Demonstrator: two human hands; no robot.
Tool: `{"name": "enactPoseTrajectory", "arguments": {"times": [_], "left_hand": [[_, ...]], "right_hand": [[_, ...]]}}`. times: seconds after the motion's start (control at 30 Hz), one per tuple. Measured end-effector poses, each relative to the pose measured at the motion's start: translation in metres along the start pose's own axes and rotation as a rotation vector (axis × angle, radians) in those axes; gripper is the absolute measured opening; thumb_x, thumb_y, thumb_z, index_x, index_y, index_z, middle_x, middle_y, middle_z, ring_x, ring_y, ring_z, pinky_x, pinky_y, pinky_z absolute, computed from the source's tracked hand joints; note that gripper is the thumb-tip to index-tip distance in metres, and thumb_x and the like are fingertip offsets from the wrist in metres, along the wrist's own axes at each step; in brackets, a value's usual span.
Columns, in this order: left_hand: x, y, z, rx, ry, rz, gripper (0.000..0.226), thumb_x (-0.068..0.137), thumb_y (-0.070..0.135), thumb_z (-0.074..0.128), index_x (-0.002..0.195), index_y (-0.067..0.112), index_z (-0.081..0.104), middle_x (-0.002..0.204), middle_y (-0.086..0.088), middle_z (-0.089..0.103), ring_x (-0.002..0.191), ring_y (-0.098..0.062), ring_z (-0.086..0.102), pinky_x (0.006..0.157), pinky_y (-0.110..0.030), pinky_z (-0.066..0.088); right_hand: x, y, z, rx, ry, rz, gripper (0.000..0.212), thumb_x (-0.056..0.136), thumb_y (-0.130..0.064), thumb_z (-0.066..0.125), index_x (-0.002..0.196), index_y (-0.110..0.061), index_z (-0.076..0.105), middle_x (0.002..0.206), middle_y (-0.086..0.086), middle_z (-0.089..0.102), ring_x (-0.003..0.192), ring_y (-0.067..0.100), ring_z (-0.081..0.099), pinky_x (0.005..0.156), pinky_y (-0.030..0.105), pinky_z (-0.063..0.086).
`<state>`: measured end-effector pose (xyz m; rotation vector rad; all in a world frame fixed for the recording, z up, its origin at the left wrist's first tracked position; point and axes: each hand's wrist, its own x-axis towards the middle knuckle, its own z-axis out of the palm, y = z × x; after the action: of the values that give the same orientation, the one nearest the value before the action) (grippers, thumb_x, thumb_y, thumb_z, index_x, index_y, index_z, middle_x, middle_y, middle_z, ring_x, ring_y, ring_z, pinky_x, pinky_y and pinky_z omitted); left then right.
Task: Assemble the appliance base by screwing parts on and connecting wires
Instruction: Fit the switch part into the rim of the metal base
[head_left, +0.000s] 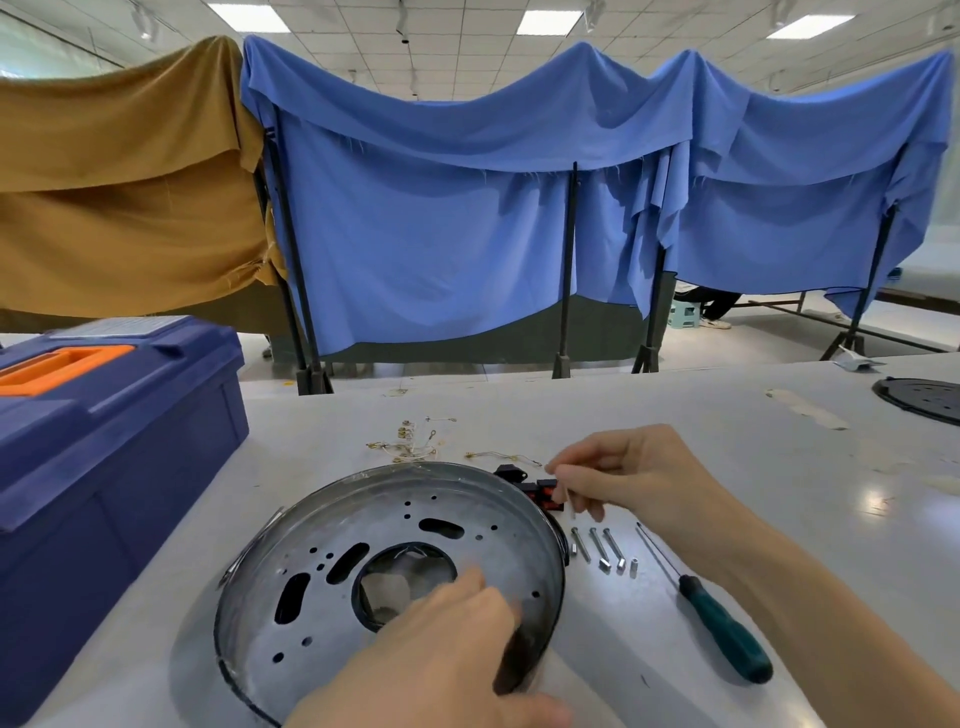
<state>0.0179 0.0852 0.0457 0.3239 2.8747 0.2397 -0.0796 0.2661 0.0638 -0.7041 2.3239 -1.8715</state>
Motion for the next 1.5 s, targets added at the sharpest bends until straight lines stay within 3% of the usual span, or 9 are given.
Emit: {"name": "enactPoseTrajectory", "arguments": {"times": [0.1, 0.23, 0.33, 0.5, 0.67, 0.83, 1.17, 1.3, 1.5], "left_hand": [[0.002, 0.006, 0.008, 0.053, 0.009, -0.010, 0.054, 0.090, 0.056, 0.054, 0.129, 0.019, 0.047, 0.116, -0.002, 0.037, 0.118, -0.027, 0.045, 0.088, -0.036, 0.038], [0.002, 0.020, 0.005, 0.120, 0.053, -0.046, 0.047, 0.093, 0.052, 0.051, 0.120, 0.013, 0.050, 0.101, -0.003, 0.028, 0.112, -0.026, 0.047, 0.074, -0.033, 0.023], [0.002, 0.023, 0.006, 0.138, 0.054, -0.059, 0.042, 0.095, 0.049, 0.050, 0.114, 0.012, 0.051, 0.097, -0.004, 0.028, 0.108, -0.025, 0.048, 0.072, -0.032, 0.023], [0.001, 0.019, 0.007, 0.128, 0.040, -0.071, 0.045, 0.095, 0.051, 0.050, 0.120, 0.013, 0.050, 0.102, -0.004, 0.034, 0.113, -0.027, 0.048, 0.074, -0.031, 0.029], [0.001, 0.019, 0.008, 0.110, 0.019, -0.092, 0.047, 0.095, 0.051, 0.049, 0.123, 0.013, 0.051, 0.111, -0.005, 0.039, 0.116, -0.026, 0.048, 0.075, -0.032, 0.030], [0.000, 0.018, 0.007, 0.098, 0.026, -0.083, 0.048, 0.095, 0.052, 0.049, 0.126, 0.015, 0.049, 0.101, -0.002, 0.030, 0.116, -0.027, 0.047, 0.075, -0.032, 0.029], [0.000, 0.017, 0.007, 0.095, 0.031, -0.074, 0.046, 0.095, 0.051, 0.049, 0.122, 0.014, 0.050, 0.101, -0.002, 0.031, 0.115, -0.026, 0.048, 0.074, -0.031, 0.029], [0.000, 0.018, 0.007, 0.099, 0.031, -0.076, 0.045, 0.096, 0.050, 0.049, 0.119, 0.012, 0.050, 0.106, -0.004, 0.037, 0.115, -0.027, 0.048, 0.075, -0.031, 0.030], [0.001, 0.018, 0.006, 0.107, 0.014, -0.077, 0.045, 0.095, 0.050, 0.050, 0.116, 0.010, 0.051, 0.102, -0.004, 0.035, 0.113, -0.032, 0.049, 0.076, -0.032, 0.032]], "right_hand": [[-0.004, -0.004, 0.010, -0.082, -0.059, -0.029, 0.001, 0.083, -0.002, 0.074, 0.083, -0.002, 0.074, 0.073, 0.015, 0.074, 0.062, 0.019, 0.068, 0.060, 0.025, 0.053], [-0.008, -0.004, 0.019, -0.272, -0.123, -0.072, 0.005, 0.079, -0.008, 0.080, 0.076, -0.007, 0.075, 0.066, 0.003, 0.073, 0.060, 0.008, 0.066, 0.059, 0.018, 0.050], [-0.009, -0.004, 0.021, -0.321, -0.150, -0.080, 0.007, 0.077, -0.006, 0.081, 0.073, -0.007, 0.075, 0.059, -0.004, 0.068, 0.048, -0.003, 0.056, 0.048, 0.008, 0.039], [-0.010, -0.006, 0.022, -0.419, -0.154, -0.103, 0.011, 0.076, -0.008, 0.082, 0.070, -0.015, 0.075, 0.061, -0.011, 0.068, 0.057, -0.001, 0.061, 0.050, 0.008, 0.041], [-0.009, -0.003, 0.026, -0.591, -0.153, -0.123, 0.010, 0.075, -0.014, 0.080, 0.068, -0.021, 0.076, 0.064, -0.015, 0.068, 0.069, 0.005, 0.063, 0.086, 0.035, 0.048], [-0.010, -0.004, 0.030, -0.655, -0.136, -0.109, 0.005, 0.076, -0.014, 0.078, 0.073, -0.019, 0.077, 0.066, -0.015, 0.068, 0.073, 0.004, 0.063, 0.093, 0.043, 0.044], [-0.011, -0.005, 0.033, -0.701, -0.125, -0.152, 0.005, 0.076, -0.014, 0.079, 0.075, -0.019, 0.078, 0.064, -0.017, 0.064, 0.074, 0.004, 0.061, 0.088, 0.032, 0.043], [-0.011, -0.003, 0.033, -0.742, -0.155, -0.186, 0.003, 0.077, -0.016, 0.079, 0.075, -0.019, 0.078, 0.061, -0.021, 0.058, 0.074, -0.005, 0.052, 0.082, 0.027, 0.038], [-0.011, 0.002, 0.034, -0.818, -0.155, -0.242, 0.003, 0.080, -0.020, 0.077, 0.079, -0.022, 0.076, 0.067, -0.019, 0.054, 0.102, -0.009, 0.031, 0.080, 0.016, 0.024]]}}
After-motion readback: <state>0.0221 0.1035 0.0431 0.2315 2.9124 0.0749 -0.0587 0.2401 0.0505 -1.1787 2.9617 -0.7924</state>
